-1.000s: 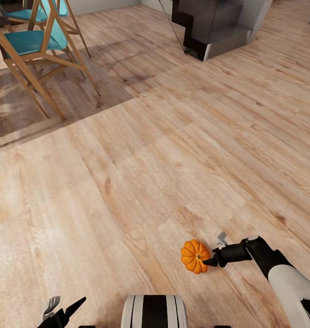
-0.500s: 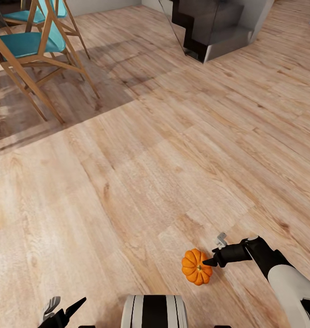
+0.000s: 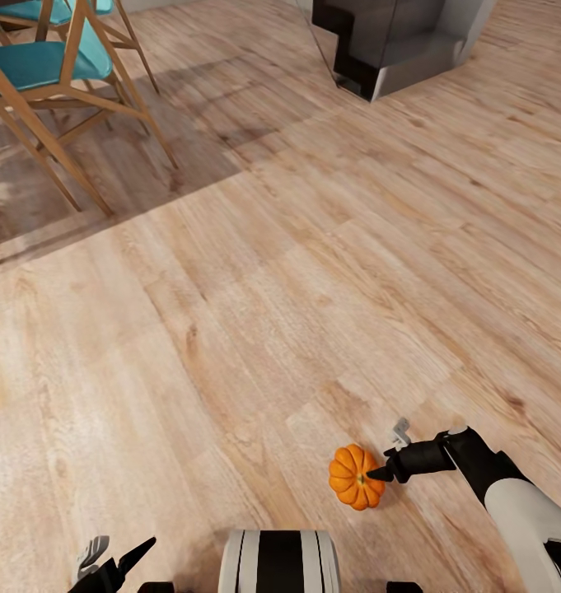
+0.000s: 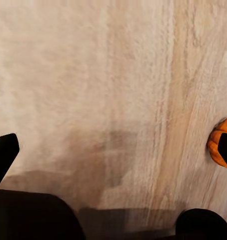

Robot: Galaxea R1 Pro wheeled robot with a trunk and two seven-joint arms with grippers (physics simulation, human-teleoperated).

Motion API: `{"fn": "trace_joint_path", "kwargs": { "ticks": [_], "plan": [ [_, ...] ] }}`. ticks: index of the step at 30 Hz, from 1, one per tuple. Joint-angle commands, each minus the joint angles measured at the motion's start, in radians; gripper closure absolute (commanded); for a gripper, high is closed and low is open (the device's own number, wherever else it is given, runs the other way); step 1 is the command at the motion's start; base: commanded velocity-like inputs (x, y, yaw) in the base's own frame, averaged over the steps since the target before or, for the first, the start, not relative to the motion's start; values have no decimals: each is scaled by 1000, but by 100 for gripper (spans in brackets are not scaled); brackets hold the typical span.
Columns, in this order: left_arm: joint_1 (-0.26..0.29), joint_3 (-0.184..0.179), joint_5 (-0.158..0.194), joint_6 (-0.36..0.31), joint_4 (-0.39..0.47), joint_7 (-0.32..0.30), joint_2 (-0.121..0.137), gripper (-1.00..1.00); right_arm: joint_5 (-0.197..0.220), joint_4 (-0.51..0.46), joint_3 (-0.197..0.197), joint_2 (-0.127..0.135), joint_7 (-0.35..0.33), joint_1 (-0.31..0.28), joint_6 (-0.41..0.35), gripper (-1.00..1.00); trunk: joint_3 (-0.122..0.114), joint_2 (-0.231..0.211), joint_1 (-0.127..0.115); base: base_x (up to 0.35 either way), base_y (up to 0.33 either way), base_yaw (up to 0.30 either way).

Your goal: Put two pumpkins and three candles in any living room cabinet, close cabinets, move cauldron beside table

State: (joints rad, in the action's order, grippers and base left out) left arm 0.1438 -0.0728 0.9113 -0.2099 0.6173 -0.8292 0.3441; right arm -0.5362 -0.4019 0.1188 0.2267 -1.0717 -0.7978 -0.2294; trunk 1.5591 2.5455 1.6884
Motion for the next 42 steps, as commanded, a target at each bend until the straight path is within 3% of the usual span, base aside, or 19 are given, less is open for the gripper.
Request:
{"fn": "trace_joint_path", "kwargs": {
  "ticks": [1, 7, 11, 42],
  "plan": [
    [0, -4, 11, -9, 0, -1, 1, -100, -5, -2, 8, -1, -7, 0, -10, -100, 5, 1, 0, 0, 0, 0],
    [0, -4, 11, -9, 0, -2, 1, -100, -5, -2, 8, -1, -7, 0, -10, -100, 8, 1, 1, 0, 0, 0],
    [0, -4, 11, -9, 0, -2, 1, -100, -5, -2, 8, -1, -7, 0, -10, -100, 24, 2, 3, 0, 0, 0],
    [0, -4, 11, -9, -1, -3, 1, -100, -5, -2, 8, -1, -7, 0, -10, -100, 24, 2, 3, 21, 28, 0]
  ]
}}
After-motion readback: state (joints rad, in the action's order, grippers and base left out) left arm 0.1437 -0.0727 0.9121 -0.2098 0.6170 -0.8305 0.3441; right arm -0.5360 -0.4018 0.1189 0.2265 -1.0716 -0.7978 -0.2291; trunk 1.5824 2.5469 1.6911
